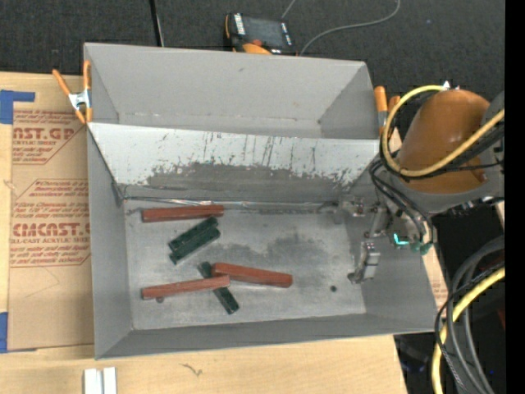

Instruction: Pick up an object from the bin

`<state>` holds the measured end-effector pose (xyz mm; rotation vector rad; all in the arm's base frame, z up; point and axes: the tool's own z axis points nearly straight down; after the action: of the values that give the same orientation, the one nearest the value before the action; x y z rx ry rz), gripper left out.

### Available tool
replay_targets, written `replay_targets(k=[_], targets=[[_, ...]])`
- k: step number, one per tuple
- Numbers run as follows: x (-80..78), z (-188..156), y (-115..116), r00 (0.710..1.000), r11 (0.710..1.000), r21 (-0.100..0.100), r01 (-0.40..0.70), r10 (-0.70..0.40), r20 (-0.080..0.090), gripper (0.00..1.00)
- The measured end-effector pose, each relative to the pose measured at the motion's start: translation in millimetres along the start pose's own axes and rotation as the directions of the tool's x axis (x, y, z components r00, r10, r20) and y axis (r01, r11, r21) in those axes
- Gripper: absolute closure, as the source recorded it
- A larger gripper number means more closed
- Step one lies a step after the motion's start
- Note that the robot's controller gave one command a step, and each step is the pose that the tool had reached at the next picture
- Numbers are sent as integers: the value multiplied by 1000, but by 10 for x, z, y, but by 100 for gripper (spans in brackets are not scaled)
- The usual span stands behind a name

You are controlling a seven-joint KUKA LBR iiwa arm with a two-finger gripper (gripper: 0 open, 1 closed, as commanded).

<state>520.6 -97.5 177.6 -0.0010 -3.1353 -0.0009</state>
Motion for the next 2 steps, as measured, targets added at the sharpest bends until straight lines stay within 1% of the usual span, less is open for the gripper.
replay_targets(k=[1, 2], targets=[[223, -23, 473, 990, 990, 0, 142, -142, 6, 0], [363, 533, 1589, 991, 991, -4, 133, -133, 2, 0]])
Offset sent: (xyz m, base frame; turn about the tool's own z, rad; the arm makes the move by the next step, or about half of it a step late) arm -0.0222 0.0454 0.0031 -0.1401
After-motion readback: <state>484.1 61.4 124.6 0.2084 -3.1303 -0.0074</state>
